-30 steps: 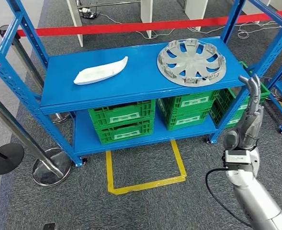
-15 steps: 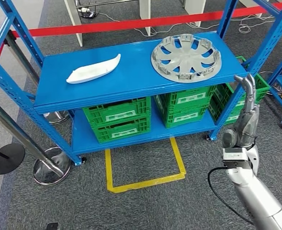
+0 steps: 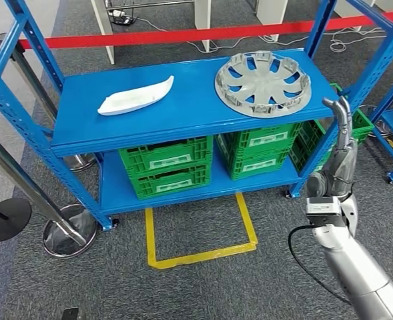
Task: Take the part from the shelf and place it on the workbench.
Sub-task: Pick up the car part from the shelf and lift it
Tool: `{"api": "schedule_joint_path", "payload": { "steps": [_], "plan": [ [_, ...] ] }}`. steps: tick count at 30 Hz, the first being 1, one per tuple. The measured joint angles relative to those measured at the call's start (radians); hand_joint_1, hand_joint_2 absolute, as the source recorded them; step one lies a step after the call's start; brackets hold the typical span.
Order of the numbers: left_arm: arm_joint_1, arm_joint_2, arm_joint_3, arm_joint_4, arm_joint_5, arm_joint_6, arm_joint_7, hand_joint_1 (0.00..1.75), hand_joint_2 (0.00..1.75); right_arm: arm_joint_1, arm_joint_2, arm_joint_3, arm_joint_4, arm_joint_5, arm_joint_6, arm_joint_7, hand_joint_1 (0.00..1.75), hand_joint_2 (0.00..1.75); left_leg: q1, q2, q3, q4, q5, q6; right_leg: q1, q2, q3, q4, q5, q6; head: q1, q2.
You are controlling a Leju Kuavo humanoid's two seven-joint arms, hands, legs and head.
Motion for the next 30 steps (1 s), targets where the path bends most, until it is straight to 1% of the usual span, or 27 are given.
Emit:
{"api": "schedule_joint_path", "payload": {
  "steps": [1,3,4,5,6,8,9,10,11,12,13,14,15,16,17,18,19,20,21,22,23,24,25,26,27,29,30],
  "plan": [
    [-0.001,0.0,0.0,0.0,0.0,0.001,0.0,0.0,0.0,-0.004,0.0,0.0,0.001,0.0,0.0,0.0,0.0,0.0,0.002,0.0,0.005,-0.003,0.0,0.001,-0.001,0.0,-0.023,0.041,-0.023,0.003,0.001,0.0],
    [-0.001,0.0,0.001,0.0,0.001,0.003,0.0,0.0,0.0,-0.004,0.0,-0.001,0.002,0.0,0.0,0.0,0.0,0.0,0.002,0.0,0.008,-0.003,-0.005,0.003,-0.002,0.0,-0.091,0.16,-0.072,0.011,0.003,0.0],
    [0.0,0.0,0.001,0.0,0.002,0.005,0.0,0.0,0.0,-0.002,0.0,-0.002,0.003,-0.001,0.0,0.0,0.0,0.0,0.002,0.0,0.012,-0.002,-0.01,0.003,-0.003,0.0,-0.124,0.207,-0.083,0.015,0.003,0.0],
    [0.001,-0.001,0.001,0.0,0.002,0.005,0.0,0.0,0.0,0.001,0.0,-0.002,0.004,-0.004,0.0,0.0,0.0,0.0,0.003,0.0,0.018,-0.002,-0.015,0.001,-0.004,0.0,-0.143,0.224,-0.075,0.019,0.003,0.0],
    [0.002,-0.001,0.001,0.0,0.004,0.006,0.0,0.0,0.0,0.002,0.0,-0.003,0.005,-0.006,0.0,0.0,0.0,0.0,0.004,0.0,0.027,-0.002,-0.022,-0.002,-0.006,0.0,-0.142,0.202,-0.047,0.022,0.003,0.0],
    [0.001,-0.002,0.001,0.0,0.007,0.008,0.0,0.0,0.0,0.001,0.0,-0.003,0.007,-0.013,0.0,0.0,0.0,0.0,0.007,0.0,0.052,-0.001,-0.04,-0.011,-0.01,-0.003,-0.097,0.083,0.035,0.026,0.003,0.0],
    [-0.001,-0.001,0.001,0.0,0.008,0.008,0.0,0.0,0.0,-0.002,0.0,-0.002,0.01,-0.016,0.0,0.0,0.0,0.0,0.008,0.0,0.062,0.0,-0.049,-0.017,-0.01,-0.004,-0.073,0.021,0.054,0.024,0.003,0.0],
    [-0.002,0.0,0.001,0.0,0.008,0.009,0.001,0.0,0.0,-0.004,0.001,-0.001,0.013,-0.018,0.0,0.0,0.0,0.0,0.007,0.001,0.066,0.0,-0.057,-0.024,-0.009,-0.005,-0.055,-0.018,0.059,0.016,0.004,0.0],
    [-0.004,0.001,0.001,0.0,0.008,0.009,0.002,0.0,0.0,-0.006,0.001,-0.001,0.016,-0.02,0.0,0.0,0.0,0.0,0.005,0.001,0.069,0.0,-0.061,-0.03,-0.006,-0.005,-0.046,-0.036,0.051,0.005,0.003,0.0],
    [-0.005,0.001,0.001,0.0,0.008,0.01,0.003,0.0,0.0,-0.008,0.001,0.0,0.018,-0.021,0.0,0.0,0.0,0.0,0.004,0.002,0.072,-0.001,-0.064,-0.035,-0.004,-0.004,-0.04,-0.045,0.04,-0.008,0.003,0.0],
    [-0.006,0.003,0.001,0.0,0.008,0.01,0.003,0.0,0.0,-0.008,0.001,0.0,0.019,-0.022,0.0,0.0,0.0,0.0,0.003,0.002,0.072,0.006,-0.063,-0.039,-0.005,-0.002,-0.03,-0.045,0.038,-0.02,0.001,0.0],
    [-0.006,0.004,0.001,-0.001,0.008,0.01,0.003,0.0,0.0,-0.008,0.001,0.0,0.019,-0.023,0.0,0.0,0.0,0.0,0.004,0.002,0.065,0.031,-0.054,-0.044,-0.007,-0.001,-0.019,-0.049,0.034,-0.029,0.0,0.0],
    [-0.007,0.005,0.001,-0.001,0.008,0.01,0.004,0.0,0.0,-0.009,0.001,0.0,0.02,-0.024,0.0,0.0,0.0,0.0,0.005,0.002,0.041,0.076,-0.042,-0.048,-0.009,-0.001,-0.005,-0.052,0.028,-0.035,0.0,0.0],
    [-0.008,0.006,0.001,-0.001,0.008,0.01,0.004,0.0,0.0,-0.01,0.001,0.0,0.02,-0.025,0.0,0.0,0.0,0.0,0.006,0.001,0.002,0.141,-0.033,-0.053,-0.01,-0.001,0.012,-0.058,0.019,-0.04,-0.001,0.0],
    [-0.008,0.006,0.001,-0.001,0.008,0.01,0.004,0.0,0.0,-0.011,0.002,0.0,0.021,-0.026,0.0,0.0,0.0,0.0,0.007,0.001,-0.045,0.209,-0.038,-0.058,-0.011,-0.002,0.029,-0.064,0.01,-0.043,-0.001,0.0],
    [-0.007,0.006,0.001,-0.001,0.008,0.01,0.005,0.0,0.0,-0.011,0.002,0.001,0.023,-0.026,0.0,0.0,0.0,0.0,0.008,0.001,-0.092,0.265,-0.062,-0.06,-0.011,-0.001,0.047,-0.07,-0.002,-0.045,-0.001,0.0],
    [-0.004,0.006,0.001,-0.001,0.008,0.01,0.005,0.0,0.0,-0.011,0.002,0.001,0.024,-0.027,0.0,0.0,0.0,0.0,0.008,0.001,-0.13,0.297,-0.099,-0.062,-0.011,0.001,0.067,-0.075,-0.014,-0.044,-0.001,0.0],
    [-0.002,0.006,0.001,-0.001,0.008,0.01,0.006,0.0,0.0,-0.01,0.002,0.002,0.025,-0.028,0.0,0.0,0.0,0.0,0.008,0.001,-0.156,0.305,-0.136,-0.061,-0.01,0.003,0.089,-0.079,-0.028,-0.044,-0.001,0.0],
    [0.0,0.006,0.001,-0.001,0.009,0.01,0.006,0.0,0.0,-0.011,0.002,0.002,0.026,-0.028,0.0,0.0,0.0,0.0,0.008,0.001,-0.171,0.288,-0.158,-0.059,-0.01,0.005,0.113,-0.082,-0.044,-0.043,-0.001,0.0],
    [0.002,0.006,0.001,-0.001,0.009,0.011,0.006,0.0,0.0,-0.011,0.002,0.002,0.027,-0.029,0.0,0.0,0.0,0.0,0.006,0.001,-0.177,0.248,-0.15,-0.053,-0.009,0.007,0.139,-0.085,-0.062,-0.042,-0.001,0.0],
    [0.004,0.006,0.001,-0.001,0.009,0.011,0.006,0.0,0.0,-0.01,0.002,0.002,0.027,-0.029,0.0,0.0,0.0,0.0,0.004,0.0,-0.179,0.193,-0.101,-0.044,-0.008,0.008,0.159,-0.088,-0.079,-0.04,-0.002,0.0],
    [0.007,0.008,0.001,0.0,0.009,0.013,0.007,0.0,0.0,-0.009,0.003,0.003,0.03,-0.029,0.0,0.0,0.0,0.0,-0.002,-0.002,-0.183,0.132,-0.018,-0.033,-0.006,0.009,0.183,-0.087,-0.097,-0.038,-0.001,0.0],
    [0.011,0.009,0.001,0.0,0.008,0.015,0.008,0.0,0.0,-0.008,0.005,0.004,0.033,-0.029,0.0,0.0,0.0,0.0,-0.007,-0.007,-0.184,0.086,0.066,-0.023,-0.004,0.013,0.199,-0.086,-0.115,-0.033,0.001,0.0],
    [0.014,0.011,0.0,0.0,0.008,0.019,0.01,0.0,0.0,-0.007,0.006,0.006,0.036,-0.03,0.001,0.0,0.0,0.0,-0.013,-0.012,-0.185,0.062,0.13,-0.016,-0.003,0.017,0.212,-0.086,-0.132,-0.027,0.003,0.0],
    [0.015,0.012,0.0,0.0,0.007,0.023,0.012,0.0,0.0,-0.008,0.008,0.007,0.039,-0.03,0.001,0.0,0.0,0.0,-0.018,-0.015,-0.185,0.057,0.157,-0.012,-0.003,0.023,0.229,-0.088,-0.148,-0.019,0.004,0.0],
    [0.005,0.012,0.0,0.0,0.004,0.028,0.014,0.0,0.0,-0.013,0.011,0.005,0.039,-0.031,0.001,0.0,0.0,0.0,-0.02,-0.015,-0.172,0.065,0.14,-0.005,-0.006,0.025,0.25,-0.099,-0.173,-0.005,0.005,0.0],
    [-0.004,0.013,-0.001,-0.001,0.002,0.029,0.013,0.0,0.0,-0.018,0.011,0.002,0.037,-0.031,0.0,0.0,0.0,0.0,-0.017,-0.015,-0.165,0.062,0.13,0.001,-0.007,0.021,0.249,-0.087,-0.184,0.001,0.006,0.0]
  ]
}}
